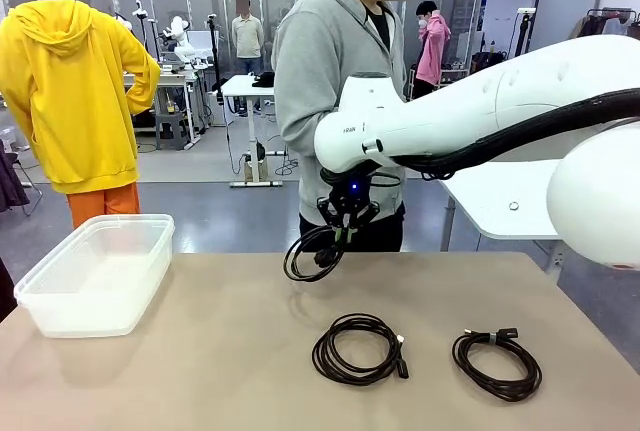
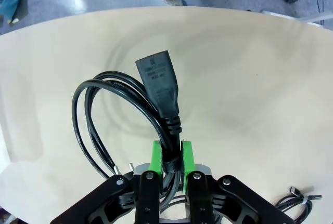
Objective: Organize and store the cables.
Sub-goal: Place the Power Cable into the Organizing box.
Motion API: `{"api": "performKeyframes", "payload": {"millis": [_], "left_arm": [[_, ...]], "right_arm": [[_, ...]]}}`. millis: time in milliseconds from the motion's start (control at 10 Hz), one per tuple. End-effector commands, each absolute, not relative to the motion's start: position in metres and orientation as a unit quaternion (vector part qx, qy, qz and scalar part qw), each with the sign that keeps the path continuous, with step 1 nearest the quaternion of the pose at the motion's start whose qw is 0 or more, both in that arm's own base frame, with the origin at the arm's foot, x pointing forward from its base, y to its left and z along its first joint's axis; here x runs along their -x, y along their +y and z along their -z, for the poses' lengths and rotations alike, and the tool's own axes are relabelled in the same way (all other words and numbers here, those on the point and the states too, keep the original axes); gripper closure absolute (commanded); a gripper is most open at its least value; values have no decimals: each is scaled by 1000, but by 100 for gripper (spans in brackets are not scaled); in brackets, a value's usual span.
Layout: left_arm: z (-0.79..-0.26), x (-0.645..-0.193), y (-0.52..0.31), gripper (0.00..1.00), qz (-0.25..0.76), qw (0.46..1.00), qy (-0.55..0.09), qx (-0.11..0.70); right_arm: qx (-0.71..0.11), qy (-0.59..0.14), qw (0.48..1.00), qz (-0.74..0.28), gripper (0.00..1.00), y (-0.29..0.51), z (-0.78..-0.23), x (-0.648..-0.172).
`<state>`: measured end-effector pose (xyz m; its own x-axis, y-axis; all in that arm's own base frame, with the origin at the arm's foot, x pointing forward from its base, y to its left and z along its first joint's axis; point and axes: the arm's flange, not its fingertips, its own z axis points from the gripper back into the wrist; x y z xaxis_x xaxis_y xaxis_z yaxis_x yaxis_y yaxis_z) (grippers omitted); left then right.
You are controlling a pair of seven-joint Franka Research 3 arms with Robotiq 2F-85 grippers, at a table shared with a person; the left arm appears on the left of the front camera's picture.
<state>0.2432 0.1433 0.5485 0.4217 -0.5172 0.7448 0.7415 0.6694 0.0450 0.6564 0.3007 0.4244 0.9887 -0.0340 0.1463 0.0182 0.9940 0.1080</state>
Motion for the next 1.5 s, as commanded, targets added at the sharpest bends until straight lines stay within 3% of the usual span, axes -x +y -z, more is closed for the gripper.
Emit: {"api": "performKeyframes", "payload": {"millis": [0, 300, 400, 500, 600, 1000, 1400], "left_arm": [[-549, -244, 143, 0, 384, 826, -384, 149], [-549, -244, 143, 0, 384, 826, -384, 149], [-549, -244, 143, 0, 384, 826, -384, 149], [-549, -244, 143, 0, 384, 826, -384, 149], [-549, -244, 143, 0, 384, 826, -384, 149], [-549, -244, 143, 0, 384, 826, -384, 149], [-549, -244, 143, 0, 384, 826, -384, 149]], "right_arm": [[-52, -76, 996, 15, 87, 299, -419, -664], [-52, -76, 996, 15, 87, 299, -419, -664], [-51, -70, 996, 15, 82, 300, -415, -661], [-170, -89, 980, -44, 82, 312, -413, -654], [-215, -74, 972, -56, 82, 326, -413, -659], [-195, -14, 977, -80, 82, 407, -403, -654], [-100, -7, 995, -27, 82, 447, -377, -627]]}}
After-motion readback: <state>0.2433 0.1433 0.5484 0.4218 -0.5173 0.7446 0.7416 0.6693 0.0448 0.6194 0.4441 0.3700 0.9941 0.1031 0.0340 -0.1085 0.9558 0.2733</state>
